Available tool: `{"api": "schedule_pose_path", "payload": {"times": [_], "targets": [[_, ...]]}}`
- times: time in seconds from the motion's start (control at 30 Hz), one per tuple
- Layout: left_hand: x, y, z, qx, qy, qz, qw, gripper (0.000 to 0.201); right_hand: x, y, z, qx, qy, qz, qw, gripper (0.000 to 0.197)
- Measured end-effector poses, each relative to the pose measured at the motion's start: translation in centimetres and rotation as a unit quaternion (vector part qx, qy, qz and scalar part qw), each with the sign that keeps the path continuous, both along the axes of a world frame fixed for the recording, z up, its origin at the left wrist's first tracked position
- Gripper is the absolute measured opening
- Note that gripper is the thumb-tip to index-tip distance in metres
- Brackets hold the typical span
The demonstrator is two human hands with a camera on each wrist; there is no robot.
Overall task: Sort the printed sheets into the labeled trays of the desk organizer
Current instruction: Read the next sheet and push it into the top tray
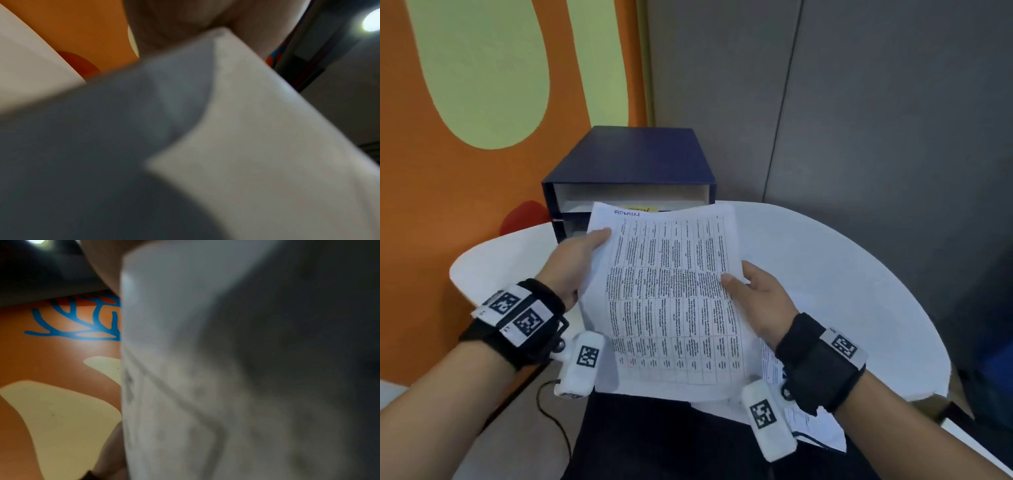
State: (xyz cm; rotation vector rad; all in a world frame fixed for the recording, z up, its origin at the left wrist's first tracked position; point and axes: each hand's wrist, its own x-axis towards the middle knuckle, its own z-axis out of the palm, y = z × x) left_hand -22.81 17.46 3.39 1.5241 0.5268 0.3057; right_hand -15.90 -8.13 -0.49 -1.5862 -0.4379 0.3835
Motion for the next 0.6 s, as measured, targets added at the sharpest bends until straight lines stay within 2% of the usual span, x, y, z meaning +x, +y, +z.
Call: {"api": "schedule_pose_path", "payload": {"times": [0.23,0.3,0.37,0.4,0.43,0.5,0.6], "targets": [[-1.8,4.3,1.4,-0.06,-0.018,-0.032,0.998,0.038,1.9,5.3,3.1,0.01,0.075,-0.001,0.997,0.025],[-2.4,5.3,1.1,-0.051,0.014,-0.068,0.996,0.044,3.0,6.4,4.4,-0.001,0.085,-0.009,0.996,0.019],[-3.0,6.2,0.6,-0.016,0.078,-0.126,0.989,0.065,4.2,7.4,5.7,-0.006,0.101,-0.042,0.994,0.014],[-3.1,6.7,0.3,0.005,0.1,-0.147,0.984,0.075,4.6,7.9,6.1,0.011,0.126,-0.054,0.99,0.015],[-3.2,7.0,0.2,0.022,0.109,-0.151,0.982,0.075,5.0,8.2,6.4,0.027,0.155,-0.059,0.986,0.022],[-3.0,7.4,0.3,0.038,0.109,-0.121,0.986,0.058,5.2,8.6,6.6,0.027,0.183,-0.048,0.982,0.038],[-2.0,7.4,0.9,0.018,0.074,-0.074,0.994,0.029,4.6,8.1,5.9,-0.034,0.192,0.004,0.981,0.042]]}}
